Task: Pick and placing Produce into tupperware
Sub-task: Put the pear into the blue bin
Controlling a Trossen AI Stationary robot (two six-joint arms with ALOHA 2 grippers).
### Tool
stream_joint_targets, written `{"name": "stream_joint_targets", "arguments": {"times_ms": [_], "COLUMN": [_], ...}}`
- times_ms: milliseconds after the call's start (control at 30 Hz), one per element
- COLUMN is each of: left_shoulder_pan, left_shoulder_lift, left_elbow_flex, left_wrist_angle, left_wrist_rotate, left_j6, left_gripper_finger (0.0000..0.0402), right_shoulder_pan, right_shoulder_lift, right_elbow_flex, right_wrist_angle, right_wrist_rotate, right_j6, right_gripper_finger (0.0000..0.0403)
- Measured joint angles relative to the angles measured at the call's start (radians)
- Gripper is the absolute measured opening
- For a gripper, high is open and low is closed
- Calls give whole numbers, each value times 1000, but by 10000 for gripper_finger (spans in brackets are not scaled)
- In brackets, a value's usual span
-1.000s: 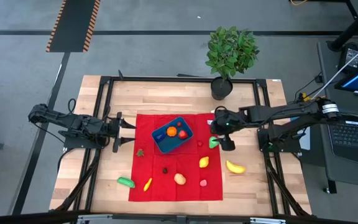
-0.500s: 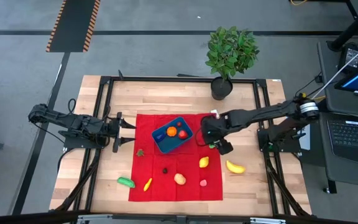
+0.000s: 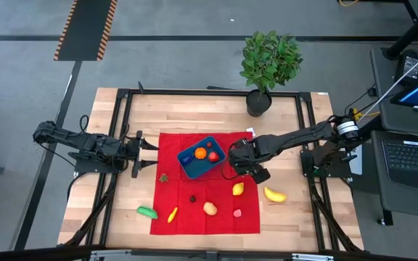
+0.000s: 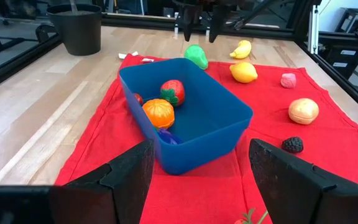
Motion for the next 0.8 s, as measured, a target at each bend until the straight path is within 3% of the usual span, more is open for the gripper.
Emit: {"name": "stream_joint_targets", "arguments": {"times_ms": [200,800], "left_shoulder_pan": [0,0], "left_shoulder_lift": [0,0], "left_elbow_flex": [0,0], "left_wrist_angle": [0,0], "left_wrist_rotate": [0,0], "left_j6": [0,0], "left_gripper_finger": [254,254], "right_shoulder_pan": [0,-1], "right_shoulder_lift": [0,-1], "right_elbow_flex": [0,-80], "right_wrist_angle": [-18,58], "right_wrist_rotate": [-31,-46], "right_j6": [67,46], "right_gripper_finger": [291,291]}}
